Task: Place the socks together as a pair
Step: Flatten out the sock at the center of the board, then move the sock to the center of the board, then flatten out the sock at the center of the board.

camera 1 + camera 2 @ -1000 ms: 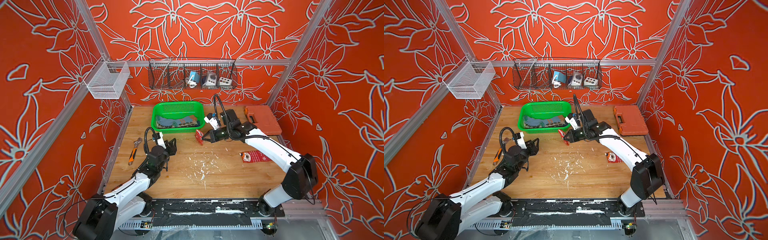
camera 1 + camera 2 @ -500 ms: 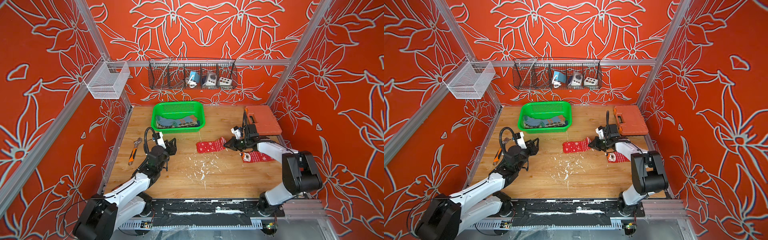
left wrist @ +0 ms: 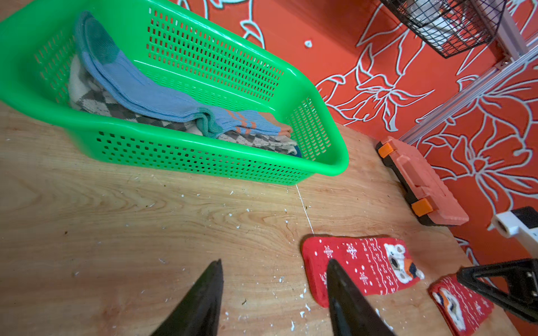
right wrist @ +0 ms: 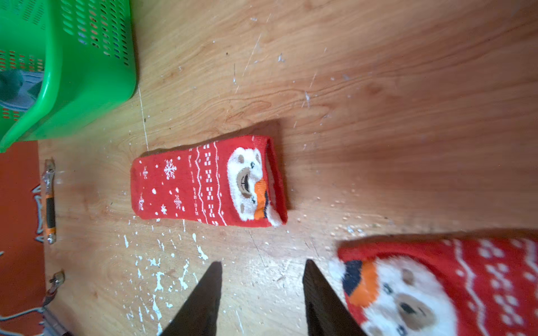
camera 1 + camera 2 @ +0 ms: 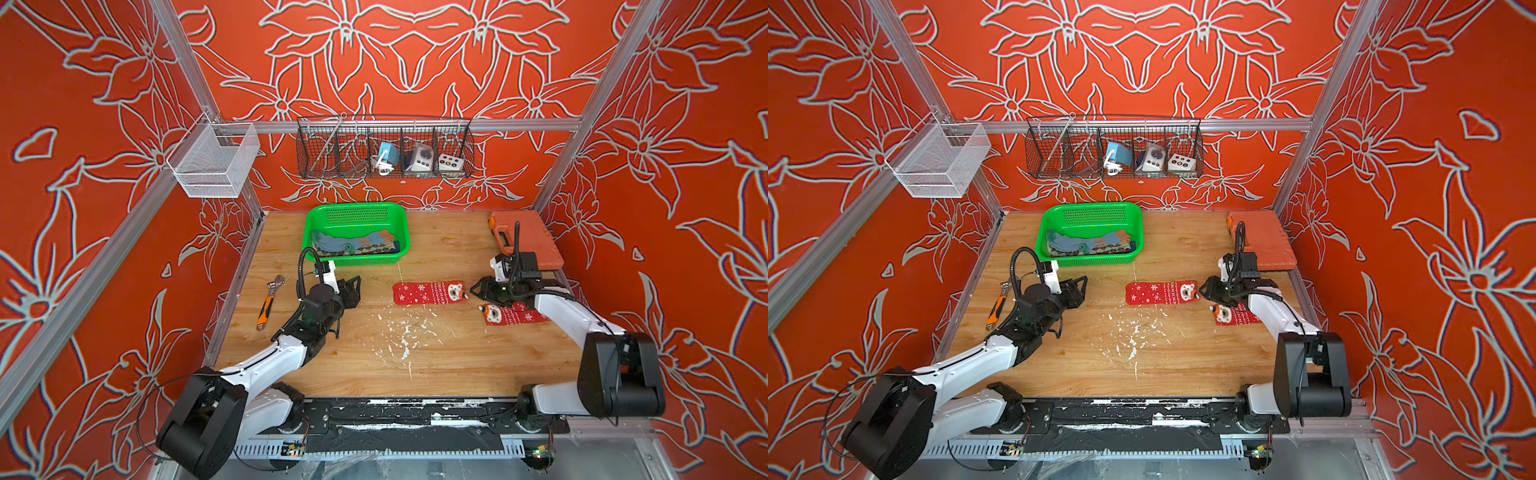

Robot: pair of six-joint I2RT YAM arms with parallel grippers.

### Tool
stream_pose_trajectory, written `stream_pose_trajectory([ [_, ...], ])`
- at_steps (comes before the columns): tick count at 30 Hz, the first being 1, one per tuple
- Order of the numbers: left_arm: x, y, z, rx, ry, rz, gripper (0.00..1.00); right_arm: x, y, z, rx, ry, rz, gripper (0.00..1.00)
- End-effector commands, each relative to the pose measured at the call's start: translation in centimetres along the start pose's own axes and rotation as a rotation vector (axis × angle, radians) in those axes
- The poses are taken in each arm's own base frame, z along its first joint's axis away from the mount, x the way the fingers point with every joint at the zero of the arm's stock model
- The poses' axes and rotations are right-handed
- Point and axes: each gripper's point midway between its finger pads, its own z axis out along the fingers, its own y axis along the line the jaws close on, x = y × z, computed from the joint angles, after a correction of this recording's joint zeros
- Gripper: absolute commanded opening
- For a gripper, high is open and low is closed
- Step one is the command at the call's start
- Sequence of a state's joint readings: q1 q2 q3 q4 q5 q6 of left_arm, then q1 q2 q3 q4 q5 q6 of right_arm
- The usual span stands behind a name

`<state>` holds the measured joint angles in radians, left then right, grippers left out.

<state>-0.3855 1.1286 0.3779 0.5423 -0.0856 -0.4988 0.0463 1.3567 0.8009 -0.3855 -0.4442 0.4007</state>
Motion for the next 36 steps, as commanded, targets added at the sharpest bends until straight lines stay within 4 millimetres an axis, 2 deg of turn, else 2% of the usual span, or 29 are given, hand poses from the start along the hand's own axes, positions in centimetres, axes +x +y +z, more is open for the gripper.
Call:
stream_pose_trajectory([
  [1, -0.8, -1.2, -0.2, 0.059, -0.029, -0.024, 0.56, 2.6, -3.4, -0.4, 0.177, 0.068, 0.021, 0.46],
  [7, -0.9, -1.4, -0.5, 0.076, -0.037, -0.04, 0.56, 5.4, -5.5, 0.3, 0.255, 0.157, 0.058, 0.48],
  [11, -1.0, -1.4, -0.6, 0.075, -0.045, -0.041, 0.56, 7.0, -5.1, 1.7, 0.197, 0.215, 0.089, 0.48],
  [14, -1.1, -1.3, -0.7, 0.07, -0.048, -0.038, 0.56, 8.3, -3.3, 2.7, 0.146, 0.269, 0.076, 0.46],
  [17, -1.1, -1.3, -0.7, 0.065, -0.049, -0.034, 0.55, 10.0, -0.7, 3.3, 0.093, 0.329, 0.046, 0.42],
  [21, -1.3, -1.2, -0.7, 0.058, -0.051, -0.027, 0.55, 11.8, 3.8, 3.9, 0.008, 0.381, -0.02, 0.41],
  [24, -1.3, -1.1, -0.8, 0.052, -0.052, -0.024, 0.55, 11.5, 7.2, 3.5, -0.079, 0.372, -0.064, 0.41],
  [26, -1.4, -1.0, -0.8, 0.046, -0.055, -0.02, 0.55, 10.4, 8.1, 2.3, -0.068, 0.343, -0.116, 0.41],
  [28, -1.4, -0.9, -0.8, 0.042, -0.057, -0.02, 0.55, 9.1, 7.5, 0.8, 0.026, 0.307, -0.183, 0.41],
  [31, -1.4, -0.9, -0.7, 0.039, -0.054, -0.017, 0.55, 8.6, 6.3, -0.4, 0.127, 0.301, -0.239, 0.41],
  [36, -1.5, -0.7, -0.8, 0.028, -0.061, -0.017, 0.55, 10.1, 6.3, 0.8, 0.202, 0.335, -0.321, 0.4],
])
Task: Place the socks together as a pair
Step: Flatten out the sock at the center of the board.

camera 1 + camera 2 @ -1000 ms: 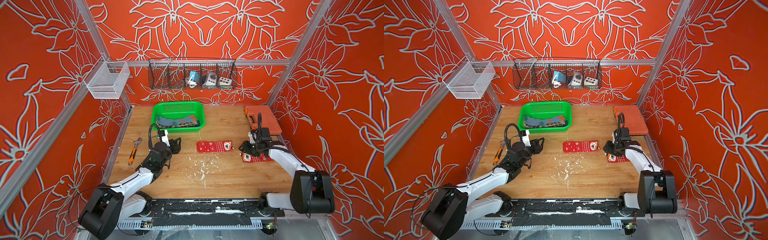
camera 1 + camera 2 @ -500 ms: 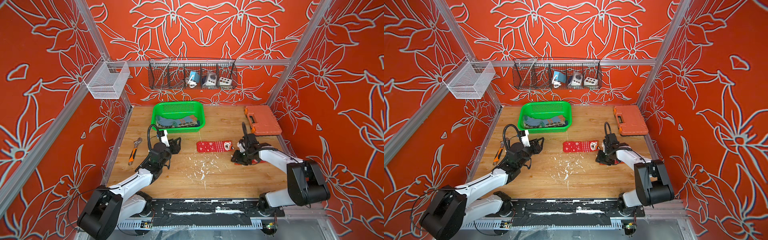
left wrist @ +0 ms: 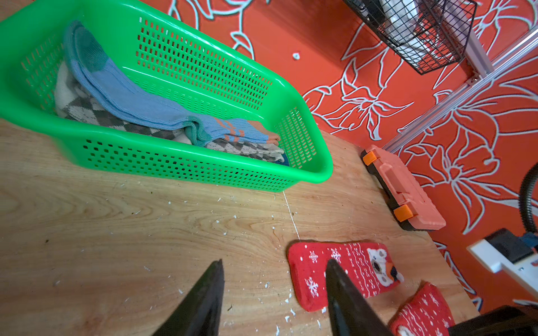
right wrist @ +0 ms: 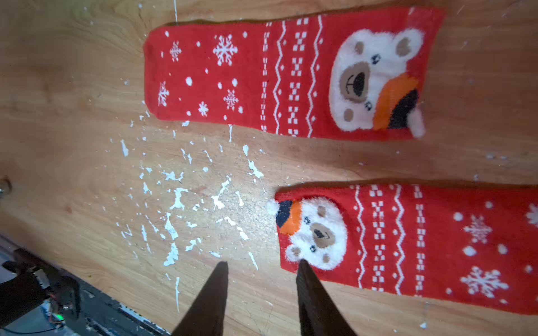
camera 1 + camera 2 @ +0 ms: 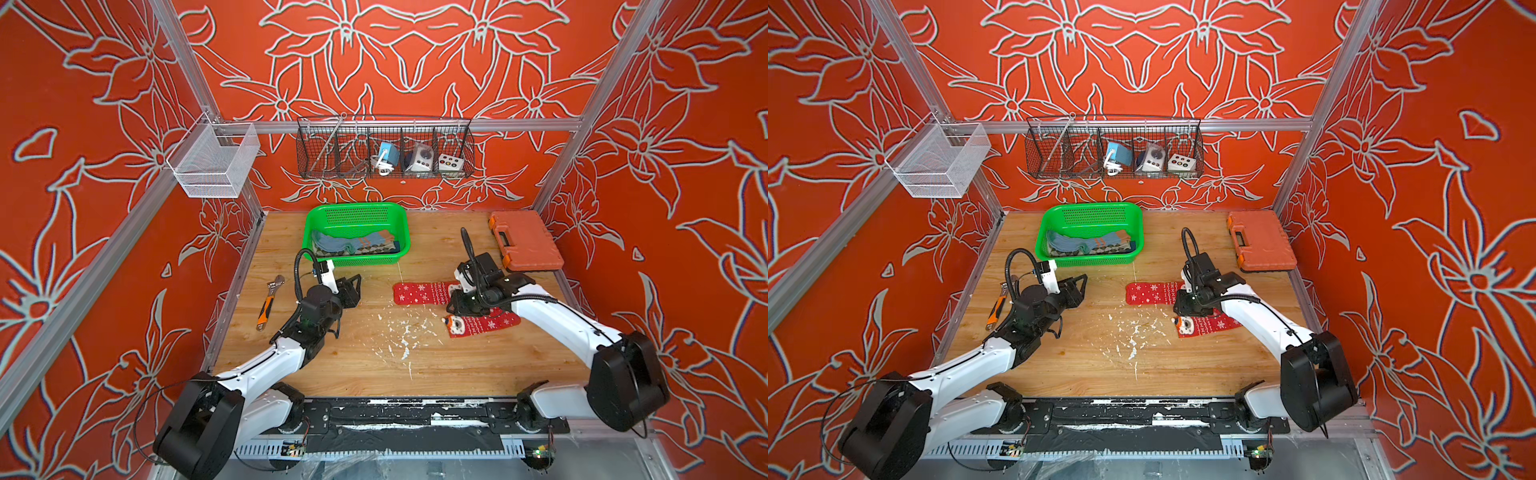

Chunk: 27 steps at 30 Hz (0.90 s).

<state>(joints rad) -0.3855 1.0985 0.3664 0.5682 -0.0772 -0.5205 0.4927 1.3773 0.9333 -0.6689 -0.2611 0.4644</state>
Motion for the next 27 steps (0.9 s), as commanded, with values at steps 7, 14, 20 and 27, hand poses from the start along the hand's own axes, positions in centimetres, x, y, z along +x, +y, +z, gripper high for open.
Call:
stream_pose_trajectory([
  [7, -0.9, 0.2, -0.5, -0.015, -0.039, 0.006, 0.54, 2.5, -1.1, 3.5, 0.235, 0.153, -0.127, 0.4],
  [14, -0.9, 0.6, -0.5, -0.023, -0.041, 0.001, 0.55, 3.2, -1.9, 4.8, 0.308, 0.19, -0.161, 0.26],
  [20, -0.8, 0.9, -0.5, -0.031, -0.039, -0.007, 0.55, 3.5, -1.5, 5.3, 0.308, 0.203, -0.188, 0.04],
  [27, -0.9, 1.3, -0.5, -0.044, -0.041, -0.007, 0.55, 3.4, -1.2, 5.8, 0.308, 0.211, -0.207, 0.29],
])
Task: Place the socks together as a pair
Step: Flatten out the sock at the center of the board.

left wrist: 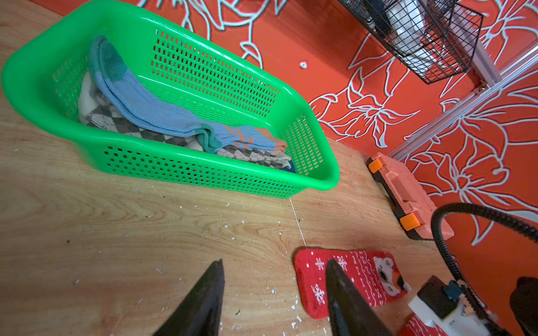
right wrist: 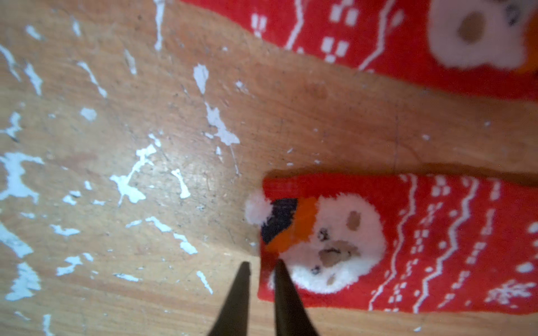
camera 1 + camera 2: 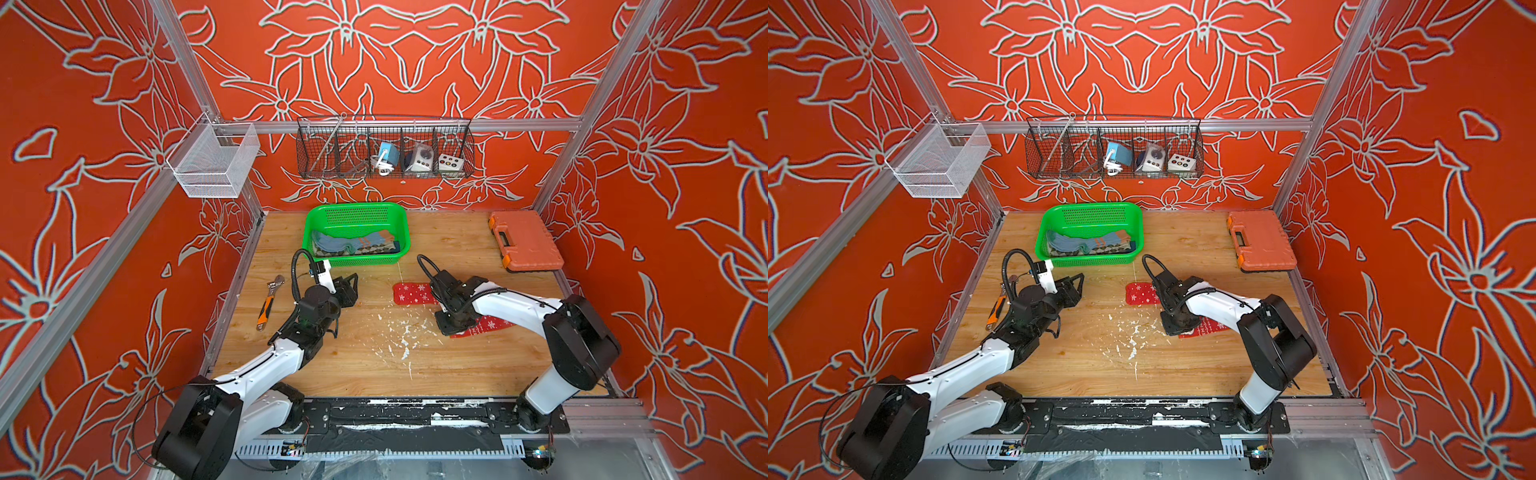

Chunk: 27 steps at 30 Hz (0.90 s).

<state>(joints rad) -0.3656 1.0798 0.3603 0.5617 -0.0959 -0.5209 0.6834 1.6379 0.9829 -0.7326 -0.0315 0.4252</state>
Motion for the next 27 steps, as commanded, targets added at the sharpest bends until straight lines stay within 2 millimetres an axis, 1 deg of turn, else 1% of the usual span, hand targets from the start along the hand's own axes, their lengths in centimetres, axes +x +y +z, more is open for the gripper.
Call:
stream_pose_trajectory([
  [1, -0.2, 0.6, -0.2, -0.018, -0.015, 0.0, 0.55, -0.3, -0.3, 0.2, 0.037, 0.006, -0.008, 0.3],
  [4, -0.2, 0.6, -0.2, -0.02, -0.014, 0.002, 0.55, -0.1, -0.3, 0.7, 0.045, 0.018, -0.017, 0.29],
  [5, -0.2, 0.7, -0.2, -0.023, -0.013, 0.001, 0.55, 0.0, -0.4, 0.9, 0.049, 0.024, -0.019, 0.27],
  [7, -0.1, 0.7, -0.1, -0.022, -0.011, 0.003, 0.55, 0.2, -0.5, 1.3, 0.056, 0.031, -0.02, 0.17],
  [9, -0.1, 0.8, -0.1, -0.024, -0.011, 0.003, 0.54, 0.3, -0.4, 1.4, 0.052, 0.036, -0.023, 0.04],
  [10, 0.0, 0.8, -0.1, -0.025, -0.009, 0.003, 0.54, 0.3, -0.3, 1.2, 0.046, 0.036, -0.025, 0.0],
  [12, -0.1, 0.9, -0.1, -0.027, -0.01, 0.005, 0.54, 0.0, 0.5, 0.3, 0.018, 0.022, -0.037, 0.0],
  [14, -0.1, 1.0, -0.1, -0.03, -0.012, 0.005, 0.54, -0.7, 1.7, -1.3, -0.02, 0.0, -0.067, 0.0],
  [16, -0.2, 1.0, -0.2, -0.033, -0.017, 0.002, 0.54, -1.7, 3.3, -3.5, -0.057, -0.028, -0.11, 0.0],
  [20, -0.4, 1.4, -0.4, -0.048, -0.026, -0.002, 0.54, -4.4, 7.3, -9.0, -0.163, -0.104, -0.221, 0.0],
  [23, -0.7, 1.8, -0.7, -0.064, -0.042, -0.006, 0.54, -5.7, 10.8, -13.1, -0.261, -0.149, -0.311, 0.0],
  [25, -0.9, 2.2, -1.0, -0.069, -0.056, -0.015, 0.54, -5.8, 12.8, -15.1, -0.318, -0.155, -0.377, 0.0],
  [27, -1.2, 2.7, -1.4, -0.075, -0.075, -0.029, 0.54, -4.8, 14.6, -16.2, -0.362, -0.132, -0.45, 0.0],
])
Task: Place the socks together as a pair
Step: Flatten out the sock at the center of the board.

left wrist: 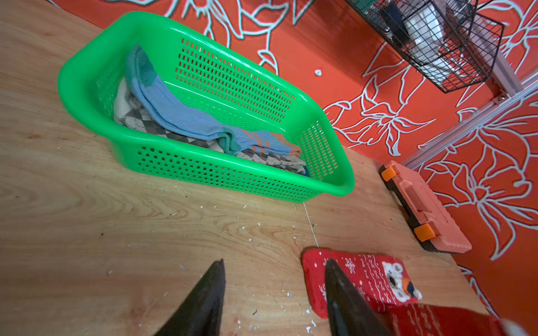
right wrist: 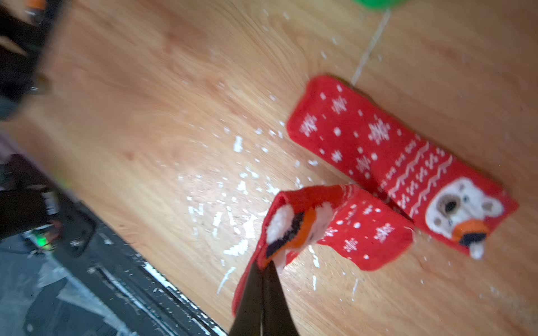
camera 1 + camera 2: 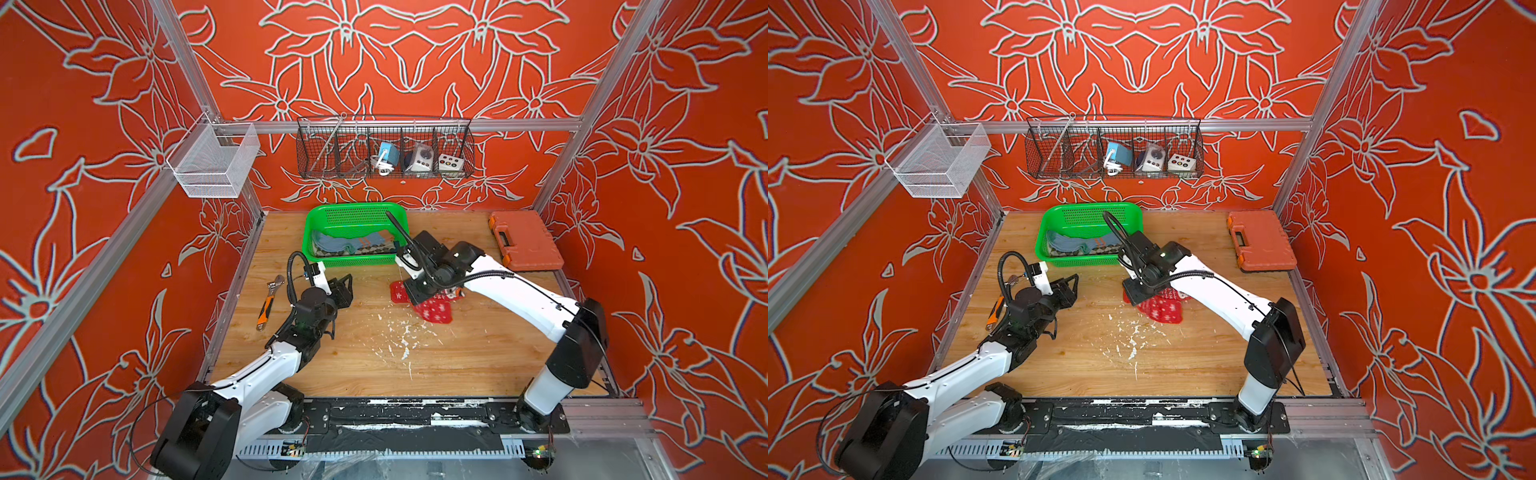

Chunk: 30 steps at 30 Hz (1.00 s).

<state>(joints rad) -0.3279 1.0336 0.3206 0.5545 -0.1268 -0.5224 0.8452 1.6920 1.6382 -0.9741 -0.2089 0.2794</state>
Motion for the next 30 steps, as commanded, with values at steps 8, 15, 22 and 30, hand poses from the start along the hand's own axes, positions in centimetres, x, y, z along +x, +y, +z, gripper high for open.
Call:
stream_pose_trajectory([
  [8, -2.0, 1.3, -1.9, -0.004, -0.105, -0.059, 0.54, 9.2, 1.8, 0.9, -0.021, 0.22, -0.164, 0.0],
  [15, -1.6, 1.2, -1.5, 0.006, -0.084, -0.061, 0.54, 12.3, -6.7, 2.2, 0.286, 0.158, -0.097, 0.0],
  [22, -0.5, -0.1, -0.3, 0.07, -0.011, -0.043, 0.55, 10.6, -11.7, -0.2, 0.414, -0.047, 0.073, 0.06],
  [30, 4.7, -4.4, 4.0, 0.187, 0.259, 0.011, 0.56, 11.8, -15.3, -1.0, 0.45, -0.208, 0.205, 0.38],
])
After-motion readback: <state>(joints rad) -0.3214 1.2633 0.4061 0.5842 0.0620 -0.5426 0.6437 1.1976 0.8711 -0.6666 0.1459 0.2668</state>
